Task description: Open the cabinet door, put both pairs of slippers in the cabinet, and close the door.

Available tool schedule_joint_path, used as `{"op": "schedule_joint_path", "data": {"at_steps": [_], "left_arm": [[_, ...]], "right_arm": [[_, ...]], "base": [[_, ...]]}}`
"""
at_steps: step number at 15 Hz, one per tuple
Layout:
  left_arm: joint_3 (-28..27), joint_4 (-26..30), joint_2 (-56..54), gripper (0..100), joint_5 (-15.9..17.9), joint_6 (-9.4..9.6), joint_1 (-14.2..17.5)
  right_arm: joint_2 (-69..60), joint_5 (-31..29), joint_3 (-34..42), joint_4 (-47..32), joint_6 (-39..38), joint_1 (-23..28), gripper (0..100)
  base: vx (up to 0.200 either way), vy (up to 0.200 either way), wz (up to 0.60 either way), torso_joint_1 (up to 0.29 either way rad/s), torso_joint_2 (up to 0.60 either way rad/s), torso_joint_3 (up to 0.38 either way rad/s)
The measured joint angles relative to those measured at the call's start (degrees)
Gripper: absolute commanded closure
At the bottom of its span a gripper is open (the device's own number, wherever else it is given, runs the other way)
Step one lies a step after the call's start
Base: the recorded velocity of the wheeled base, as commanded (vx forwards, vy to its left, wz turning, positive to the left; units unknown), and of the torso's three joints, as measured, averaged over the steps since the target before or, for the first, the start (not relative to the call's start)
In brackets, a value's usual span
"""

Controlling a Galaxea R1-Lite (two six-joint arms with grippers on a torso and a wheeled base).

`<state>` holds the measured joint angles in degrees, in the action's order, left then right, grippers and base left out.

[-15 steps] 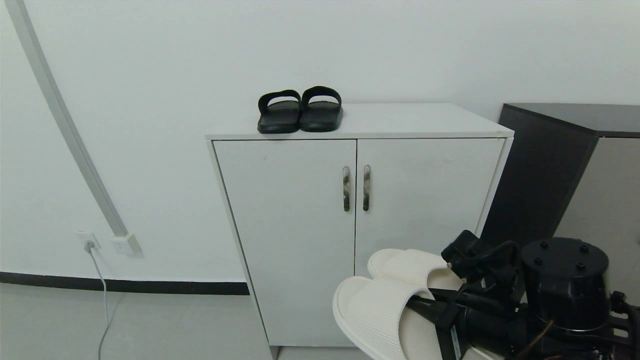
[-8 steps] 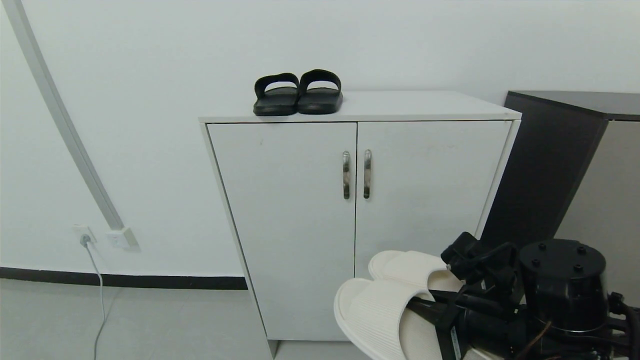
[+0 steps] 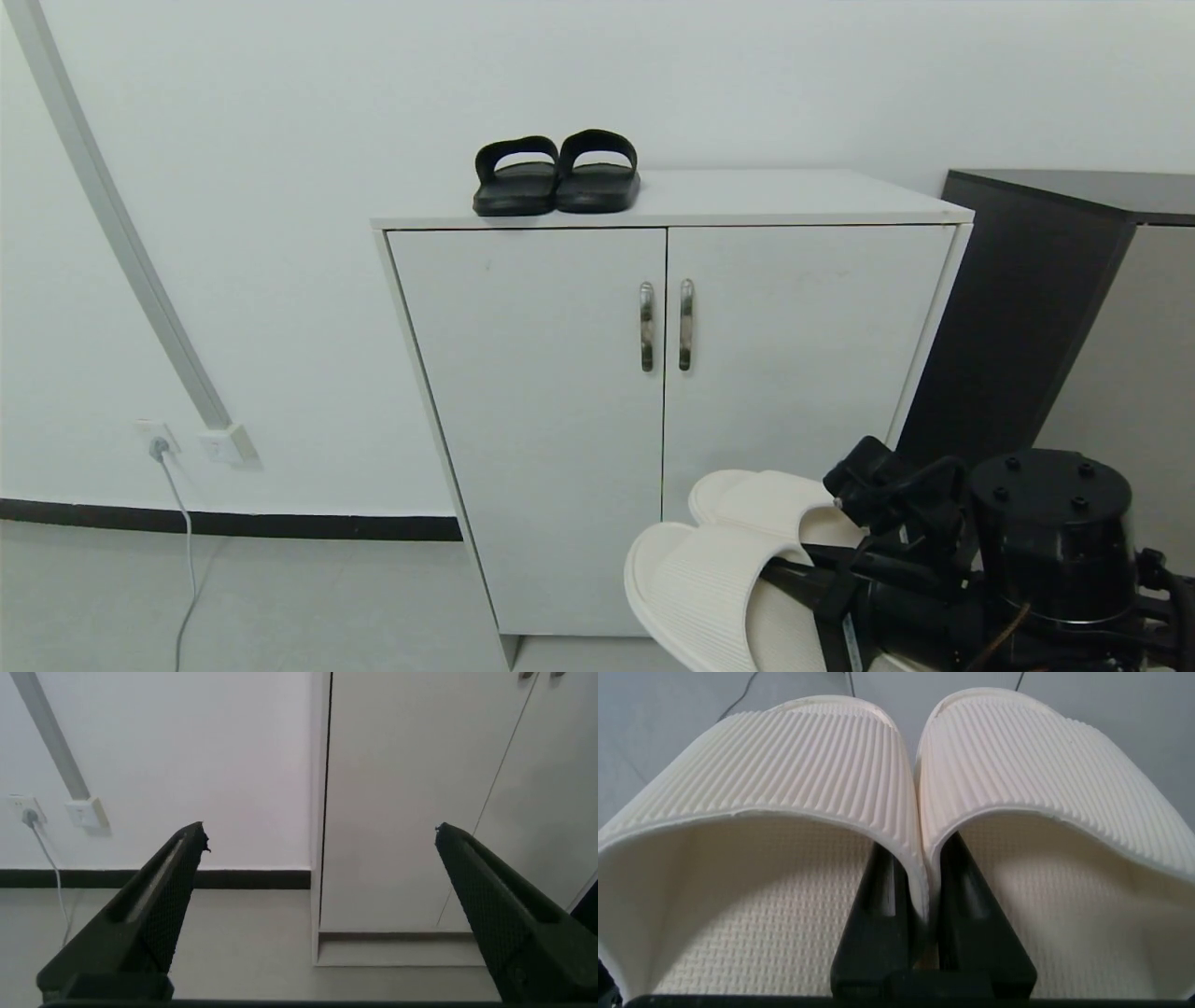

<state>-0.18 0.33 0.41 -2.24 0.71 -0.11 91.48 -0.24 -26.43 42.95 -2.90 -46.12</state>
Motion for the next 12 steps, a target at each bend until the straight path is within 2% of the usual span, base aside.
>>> {"op": "schedule_joint_path", "data": {"at_steps": [2,4,7,9,12], "left_arm": [[-1.3,-0.1,1.2,0,0.2,0.2,0.0],[-5.0,0.3,4.2,0,1.8,-0.98,-0.3],[-8.7,-1.4,14.5,0,8.2,-1.96,-0.5],[-10.2,-5.5,22.9,0,13.3,-2.16,-0.5],[-12.2,-14.1,35.2,0,22.7,-2.26,-0.6]], "right_arm": [[0.0,0.0,0.2,-0.1,0.1,0.0,100],[0.0,0.0,0.4,0.3,0.1,0.0,100],[0.1,0.0,1.2,1.2,0.9,0.0,100],[0.3,0.0,1.3,1.2,0.9,0.0,100],[0.8,0.0,1.4,1.2,0.9,0.0,100]], "base": [[0.0,0.0,0.0,-0.017,0.09,0.085],[0.0,0.0,0.0,0.0,0.0,0.0],[0.0,0.0,0.0,0.0,0.0,0.0],[0.0,0.0,0.0,0.0,0.0,0.0],[0.0,0.0,0.0,0.0,0.0,0.0]]}}
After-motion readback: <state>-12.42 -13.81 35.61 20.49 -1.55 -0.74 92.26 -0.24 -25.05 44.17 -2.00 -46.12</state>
